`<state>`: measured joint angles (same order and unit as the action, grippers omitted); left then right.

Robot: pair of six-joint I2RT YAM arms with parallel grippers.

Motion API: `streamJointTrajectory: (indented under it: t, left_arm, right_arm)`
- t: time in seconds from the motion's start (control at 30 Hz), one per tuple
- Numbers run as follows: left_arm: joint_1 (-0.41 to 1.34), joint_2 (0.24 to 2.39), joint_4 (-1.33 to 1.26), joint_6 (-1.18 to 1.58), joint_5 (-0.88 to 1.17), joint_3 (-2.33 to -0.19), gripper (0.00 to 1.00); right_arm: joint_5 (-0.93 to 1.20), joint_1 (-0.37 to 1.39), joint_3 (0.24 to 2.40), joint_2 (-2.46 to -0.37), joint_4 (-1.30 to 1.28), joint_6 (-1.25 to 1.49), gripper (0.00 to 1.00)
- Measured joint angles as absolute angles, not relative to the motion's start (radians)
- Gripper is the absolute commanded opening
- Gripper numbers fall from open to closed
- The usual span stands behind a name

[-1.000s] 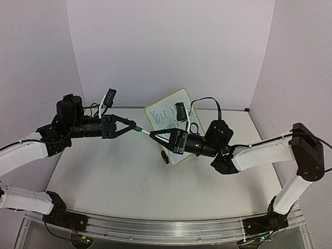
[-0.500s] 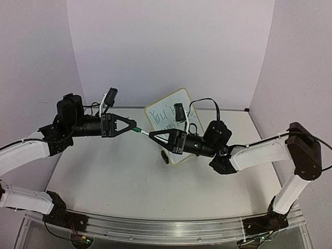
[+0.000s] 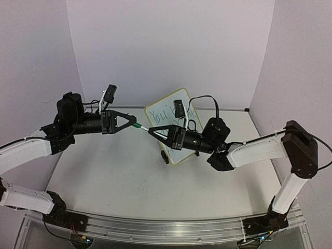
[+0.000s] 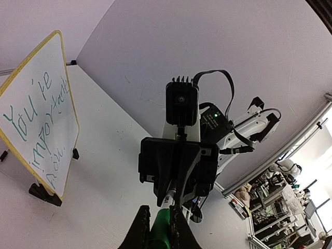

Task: Write a sentence on the whiteboard
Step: Pass from the right arm to the left, then put down the whiteboard marker at the center of the board.

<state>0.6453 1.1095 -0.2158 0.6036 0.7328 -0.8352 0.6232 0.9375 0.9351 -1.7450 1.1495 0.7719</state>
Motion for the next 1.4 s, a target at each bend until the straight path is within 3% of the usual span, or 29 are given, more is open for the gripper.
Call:
streamJointTrajectory:
  t: [0.53,0.77,1.03,1.27,1.4]
  left_arm:
    - [0.641,1.124,-0.261,0.601,0.695,-0.835,0.00]
    - [0.669,1.091,-0.150,0.554,0.642,-0.830,0.00]
    - [0.576,1.160,0.137,0.506,0.574,-0.821,0.00]
    - [0.545,1.327,0.308,0.470,0.494,-0.866,0.00]
    - [0.544,1.453,0.326,0.464,0.485,-0.907,0.04]
  right_arm:
    - [0.626,0.923,0.976,-1.783,1.170,0.770,0.02]
    - [0.533,0.937,0.913,-1.757,1.131,0.733,0.43]
    - [0.195,0.902,0.861,-1.585,0.671,0.545,0.83]
    - [-0.099,0.873,0.908,-1.510,0.274,0.426,0.97]
    - [-0.199,0.830,0.909,-1.474,0.145,0.394,0.98]
